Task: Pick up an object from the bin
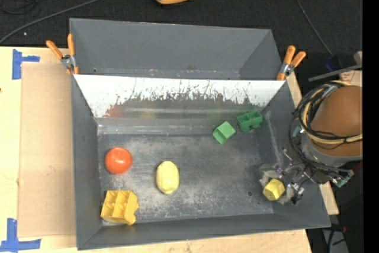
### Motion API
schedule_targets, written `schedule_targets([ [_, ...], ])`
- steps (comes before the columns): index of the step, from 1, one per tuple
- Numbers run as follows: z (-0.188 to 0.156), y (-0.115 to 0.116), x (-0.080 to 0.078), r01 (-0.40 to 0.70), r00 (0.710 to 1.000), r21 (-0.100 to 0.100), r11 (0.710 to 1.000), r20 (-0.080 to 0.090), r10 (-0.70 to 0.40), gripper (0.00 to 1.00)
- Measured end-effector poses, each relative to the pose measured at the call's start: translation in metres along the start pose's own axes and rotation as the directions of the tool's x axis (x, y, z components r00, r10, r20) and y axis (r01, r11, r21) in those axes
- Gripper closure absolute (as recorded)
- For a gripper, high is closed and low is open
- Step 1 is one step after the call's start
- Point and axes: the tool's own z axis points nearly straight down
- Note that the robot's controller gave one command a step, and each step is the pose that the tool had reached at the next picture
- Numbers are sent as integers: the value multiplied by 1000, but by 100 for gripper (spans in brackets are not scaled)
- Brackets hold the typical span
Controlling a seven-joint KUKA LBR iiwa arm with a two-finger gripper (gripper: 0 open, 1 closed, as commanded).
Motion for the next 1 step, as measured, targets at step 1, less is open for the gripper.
schedule_targets([
  [1, -36, 1, -1, -2, 1000, -1, 1000, 1, 2, 100],
])
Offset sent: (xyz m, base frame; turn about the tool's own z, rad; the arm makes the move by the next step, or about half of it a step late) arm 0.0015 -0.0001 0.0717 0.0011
